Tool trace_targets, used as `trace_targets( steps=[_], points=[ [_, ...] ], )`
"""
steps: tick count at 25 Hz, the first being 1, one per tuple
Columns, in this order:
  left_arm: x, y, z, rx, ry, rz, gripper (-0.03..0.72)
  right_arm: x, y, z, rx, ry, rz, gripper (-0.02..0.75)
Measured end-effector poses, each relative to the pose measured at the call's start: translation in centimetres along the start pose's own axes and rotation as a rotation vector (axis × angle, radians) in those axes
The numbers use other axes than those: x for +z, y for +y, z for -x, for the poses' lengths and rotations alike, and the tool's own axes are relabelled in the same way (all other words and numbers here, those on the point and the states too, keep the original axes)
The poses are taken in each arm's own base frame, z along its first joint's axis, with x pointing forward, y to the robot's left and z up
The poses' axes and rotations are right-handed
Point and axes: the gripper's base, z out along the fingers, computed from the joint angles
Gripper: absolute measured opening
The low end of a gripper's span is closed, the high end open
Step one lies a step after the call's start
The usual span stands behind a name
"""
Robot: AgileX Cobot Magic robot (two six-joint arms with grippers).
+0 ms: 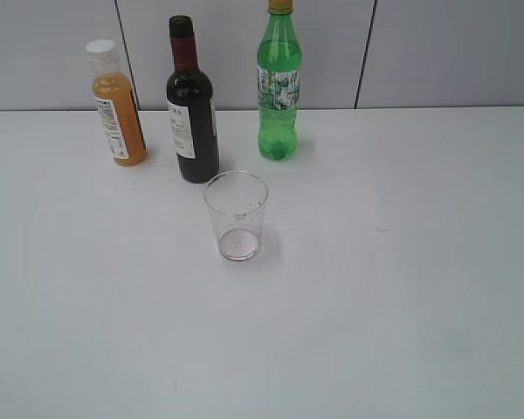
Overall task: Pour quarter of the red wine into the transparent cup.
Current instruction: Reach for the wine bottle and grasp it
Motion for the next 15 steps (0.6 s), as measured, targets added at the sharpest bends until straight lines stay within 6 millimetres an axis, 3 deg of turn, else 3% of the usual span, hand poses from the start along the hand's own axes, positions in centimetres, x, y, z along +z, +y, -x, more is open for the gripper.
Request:
trace_targets(
  steps=[15],
  points=[
    [0.0,0.0,0.0,0.0,0.0,0.0,0.24,0.0,0.06,0.01,0.005,-0.001,0.006,0.585]
  ],
)
